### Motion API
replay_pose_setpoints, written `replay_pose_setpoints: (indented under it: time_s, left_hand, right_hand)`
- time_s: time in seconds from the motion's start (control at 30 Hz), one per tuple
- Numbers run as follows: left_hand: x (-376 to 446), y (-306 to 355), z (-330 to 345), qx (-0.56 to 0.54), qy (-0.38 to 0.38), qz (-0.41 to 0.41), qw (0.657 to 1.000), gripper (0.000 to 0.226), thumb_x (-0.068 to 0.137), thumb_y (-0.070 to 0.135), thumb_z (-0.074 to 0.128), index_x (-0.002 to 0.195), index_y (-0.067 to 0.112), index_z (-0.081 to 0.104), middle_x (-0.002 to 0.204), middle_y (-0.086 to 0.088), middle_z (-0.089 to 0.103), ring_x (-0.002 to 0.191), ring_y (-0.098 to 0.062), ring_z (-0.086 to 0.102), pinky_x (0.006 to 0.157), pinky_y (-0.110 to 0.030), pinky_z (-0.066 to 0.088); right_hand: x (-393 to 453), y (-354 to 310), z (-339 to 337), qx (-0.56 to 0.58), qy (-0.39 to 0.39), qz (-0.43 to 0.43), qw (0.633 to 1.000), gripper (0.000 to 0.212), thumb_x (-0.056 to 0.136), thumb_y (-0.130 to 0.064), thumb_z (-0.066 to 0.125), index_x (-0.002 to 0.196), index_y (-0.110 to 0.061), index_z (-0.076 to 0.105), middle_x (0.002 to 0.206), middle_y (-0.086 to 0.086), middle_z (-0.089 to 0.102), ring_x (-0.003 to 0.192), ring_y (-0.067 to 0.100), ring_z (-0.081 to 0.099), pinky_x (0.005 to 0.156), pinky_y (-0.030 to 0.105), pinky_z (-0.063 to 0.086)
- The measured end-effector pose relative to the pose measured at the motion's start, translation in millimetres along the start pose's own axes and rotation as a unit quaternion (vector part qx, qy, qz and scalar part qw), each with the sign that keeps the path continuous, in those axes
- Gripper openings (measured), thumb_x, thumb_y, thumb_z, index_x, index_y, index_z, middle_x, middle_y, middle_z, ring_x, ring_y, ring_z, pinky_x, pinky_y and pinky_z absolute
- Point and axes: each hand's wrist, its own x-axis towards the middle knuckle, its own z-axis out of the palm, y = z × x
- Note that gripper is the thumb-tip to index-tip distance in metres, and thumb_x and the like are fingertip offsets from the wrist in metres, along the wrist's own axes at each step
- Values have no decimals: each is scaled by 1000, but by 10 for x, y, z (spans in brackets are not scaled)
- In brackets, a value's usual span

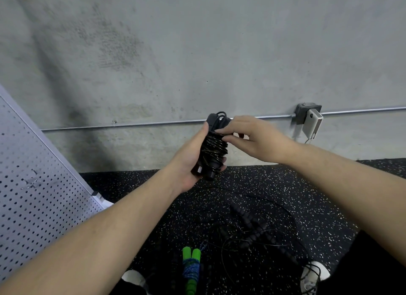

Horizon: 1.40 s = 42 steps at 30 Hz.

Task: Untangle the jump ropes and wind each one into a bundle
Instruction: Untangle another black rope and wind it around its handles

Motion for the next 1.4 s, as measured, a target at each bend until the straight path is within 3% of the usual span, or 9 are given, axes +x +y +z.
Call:
replay_pose_setpoints:
  time_s: [0.17,0.27,0.33,0.5,0.63,0.83,0.97,1.17,1.4]
  left_hand:
    - [61,-72,68,7,138,76,987,30,96,37,62,118,18,54,101,-15,69,81,-33,69,68,-51,60]
    - [42,-97,111,36,204,160,965,15,98,33,63,106,26,51,109,-5,66,96,-26,69,81,-54,60]
    - [30,-93,118,73,227,215,947,14,99,29,63,105,29,50,108,1,64,96,-13,67,87,-45,59]
    - [-16,-72,181,148,234,311,909,18,102,13,59,113,16,46,96,9,59,72,16,58,66,-8,45]
    - [-47,-104,225,194,195,305,912,19,101,9,59,116,13,47,87,12,58,66,18,57,60,-4,44]
    - [-26,-195,241,212,170,284,920,19,100,12,61,114,19,50,83,12,63,66,12,58,62,-10,48]
    - [13,-163,245,130,178,243,944,12,102,18,58,111,23,52,91,13,69,84,-3,65,72,-17,50]
    - [-26,-128,269,24,192,178,965,3,102,27,48,105,26,49,89,-4,64,65,-16,61,53,-35,47]
    - [-39,-137,206,30,203,152,967,13,96,24,57,108,23,52,109,-18,69,74,-24,69,59,-41,56]
  right_hand:
    - [-53,-15,65,-30,65,152,986,37,83,-64,62,114,-46,71,122,-8,60,116,19,53,102,47,43]
    - [-37,-152,122,-55,94,254,961,50,80,-62,68,125,-41,66,134,-6,52,122,16,47,104,37,39]
    - [-7,-248,199,65,100,339,933,59,84,-55,71,137,-30,60,135,-3,53,117,15,52,103,32,42]
    - [31,-443,223,431,108,557,701,64,91,-64,57,134,-17,54,124,4,60,100,24,68,86,41,60]
    - [57,-407,191,510,165,559,633,58,90,-61,61,123,-14,53,115,9,66,96,28,71,72,37,63]
    - [70,-355,171,495,243,533,641,35,90,-48,70,103,-16,66,104,0,73,96,13,69,79,32,61]
    - [106,-355,135,538,294,469,636,19,87,-22,78,102,-12,72,80,0,71,65,5,59,67,18,54]
    - [94,-374,136,283,218,393,847,12,81,-24,82,93,-21,81,66,-13,70,58,-1,54,59,15,44]
    - [91,-403,93,131,130,307,933,14,86,-22,78,99,-20,81,59,-9,63,42,6,40,43,16,28]
